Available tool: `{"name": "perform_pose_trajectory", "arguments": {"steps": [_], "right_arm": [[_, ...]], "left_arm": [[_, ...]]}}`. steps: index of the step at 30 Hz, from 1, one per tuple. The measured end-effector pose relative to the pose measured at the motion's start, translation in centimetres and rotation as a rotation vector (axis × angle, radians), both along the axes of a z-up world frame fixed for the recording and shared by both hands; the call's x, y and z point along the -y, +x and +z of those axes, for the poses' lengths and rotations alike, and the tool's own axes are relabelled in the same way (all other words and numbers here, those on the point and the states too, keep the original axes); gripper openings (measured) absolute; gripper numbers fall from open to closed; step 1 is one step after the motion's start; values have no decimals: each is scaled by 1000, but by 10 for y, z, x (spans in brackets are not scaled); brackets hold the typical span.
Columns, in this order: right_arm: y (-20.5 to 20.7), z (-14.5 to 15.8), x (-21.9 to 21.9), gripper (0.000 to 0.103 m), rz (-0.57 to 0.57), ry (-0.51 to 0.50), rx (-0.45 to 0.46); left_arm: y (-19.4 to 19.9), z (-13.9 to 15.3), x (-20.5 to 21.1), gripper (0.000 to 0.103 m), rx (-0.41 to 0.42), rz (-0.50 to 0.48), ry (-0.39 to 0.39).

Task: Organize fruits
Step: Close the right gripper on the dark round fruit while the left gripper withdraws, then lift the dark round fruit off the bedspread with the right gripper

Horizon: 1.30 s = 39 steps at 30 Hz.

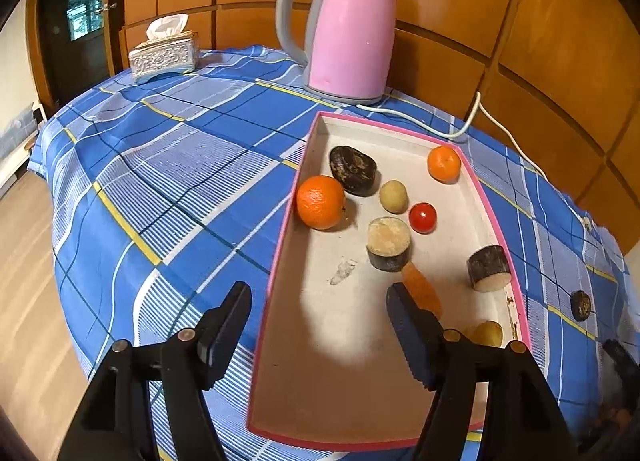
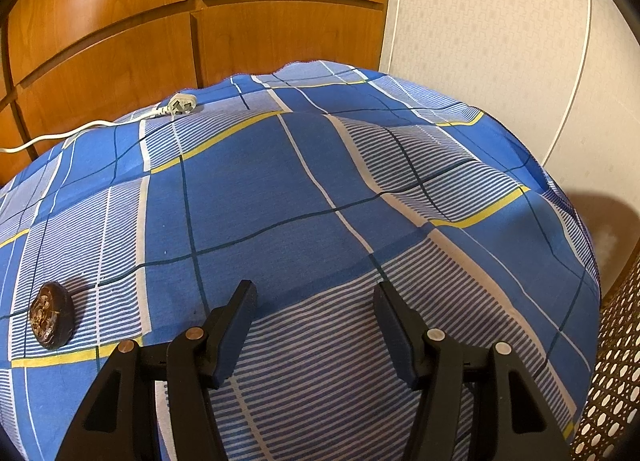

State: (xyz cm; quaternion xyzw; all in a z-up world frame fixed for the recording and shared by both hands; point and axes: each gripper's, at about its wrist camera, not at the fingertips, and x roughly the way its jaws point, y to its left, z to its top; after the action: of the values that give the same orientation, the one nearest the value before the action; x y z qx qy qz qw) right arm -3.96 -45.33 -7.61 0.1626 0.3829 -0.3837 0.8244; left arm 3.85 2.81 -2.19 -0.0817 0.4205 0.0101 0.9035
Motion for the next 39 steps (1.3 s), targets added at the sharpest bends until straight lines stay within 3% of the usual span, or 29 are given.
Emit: {"name": "perform_pose_trajectory", "arguments": {"steps": [8, 16, 20, 22, 30, 32, 39], "right_arm": [[4, 5, -1, 61, 41, 67, -11], [31, 18, -42, 61, 350, 232, 62], [47, 23, -69, 62, 470, 222, 60], [54, 24, -75, 68, 497, 224, 58], [82, 19, -100, 68, 580, 140, -15], [87, 14, -102, 45, 599, 114, -43], [85, 6, -104, 46, 644, 49, -23]], "left_arm": [[-1, -7, -10, 75, -19, 28, -6], [-3, -10, -14, 75, -29, 31, -13], [-4, -12, -13, 76, -34, 26, -15], [-4, -12, -12, 76, -34, 22, -14], [-5, -13, -11, 76, -43, 19, -9], [-4, -14, -11, 76, -46, 19, -6], [-4, -13, -11, 76, -46, 25, 9]]}}
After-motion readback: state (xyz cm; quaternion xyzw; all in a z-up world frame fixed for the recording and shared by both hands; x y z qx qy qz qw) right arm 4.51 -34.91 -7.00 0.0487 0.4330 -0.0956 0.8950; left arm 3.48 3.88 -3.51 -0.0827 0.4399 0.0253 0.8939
